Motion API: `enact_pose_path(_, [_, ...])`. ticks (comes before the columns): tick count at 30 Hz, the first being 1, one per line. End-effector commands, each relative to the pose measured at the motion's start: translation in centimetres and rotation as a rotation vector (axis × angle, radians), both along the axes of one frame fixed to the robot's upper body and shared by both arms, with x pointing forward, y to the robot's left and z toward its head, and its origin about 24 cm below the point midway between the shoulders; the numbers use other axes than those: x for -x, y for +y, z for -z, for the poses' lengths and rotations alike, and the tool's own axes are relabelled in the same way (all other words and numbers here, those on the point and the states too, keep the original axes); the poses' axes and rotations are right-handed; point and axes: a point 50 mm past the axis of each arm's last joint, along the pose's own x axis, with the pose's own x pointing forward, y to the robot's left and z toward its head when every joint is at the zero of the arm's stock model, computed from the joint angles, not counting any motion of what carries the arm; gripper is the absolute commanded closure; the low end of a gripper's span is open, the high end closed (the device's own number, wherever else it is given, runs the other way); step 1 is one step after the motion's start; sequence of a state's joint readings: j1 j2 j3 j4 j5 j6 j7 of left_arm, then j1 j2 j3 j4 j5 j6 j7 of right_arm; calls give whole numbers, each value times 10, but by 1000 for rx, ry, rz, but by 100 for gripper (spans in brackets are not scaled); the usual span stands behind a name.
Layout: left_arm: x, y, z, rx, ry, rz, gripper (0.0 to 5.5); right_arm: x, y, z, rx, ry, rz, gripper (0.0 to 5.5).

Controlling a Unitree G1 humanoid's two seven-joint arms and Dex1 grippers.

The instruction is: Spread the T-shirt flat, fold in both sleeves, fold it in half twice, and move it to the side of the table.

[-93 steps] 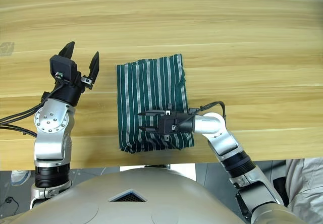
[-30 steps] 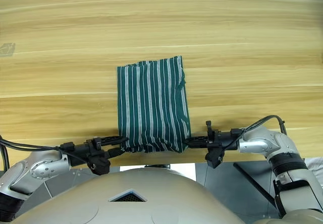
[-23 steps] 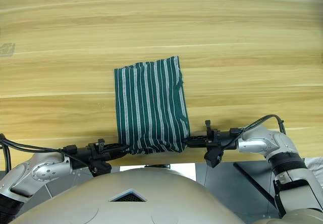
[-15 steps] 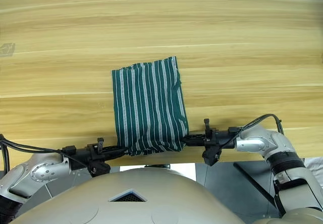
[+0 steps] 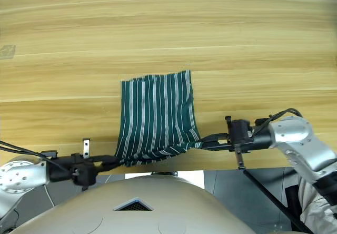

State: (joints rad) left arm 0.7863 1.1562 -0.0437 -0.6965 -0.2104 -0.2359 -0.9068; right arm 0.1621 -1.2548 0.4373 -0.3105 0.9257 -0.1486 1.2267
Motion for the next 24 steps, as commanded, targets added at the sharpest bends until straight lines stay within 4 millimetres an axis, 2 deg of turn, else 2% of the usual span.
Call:
enact_pose_path(1, [4, 1, -19, -9, 86, 38, 542, 6, -2, -8, 7, 71, -22, 550])
enact_pose_path(6, [2, 7, -26, -23, 128, 33, 542, 9, -2, -10, 17, 98, -38, 550])
enact_pose_path(8, [-4, 9, -29, -18, 120, 27, 542, 7, -2, -9, 27, 83, -34, 550])
enact_pose_path(11, [-28, 14, -31, -26, 40, -32, 542, -10, 0, -4, 55, -32, 33, 550])
enact_pose_path(16, [-100, 17, -12, -56, -205, -297, 542, -66, 8, 6, 105, -294, 231, 550])
enact_pose_path(19, [-120, 10, -4, -48, -222, -363, 542, -85, 12, 10, 118, -342, 263, 550])
enact_pose_path(24, [-143, -5, 13, -34, -225, -423, 542, -105, 17, 24, 155, -375, 298, 550])
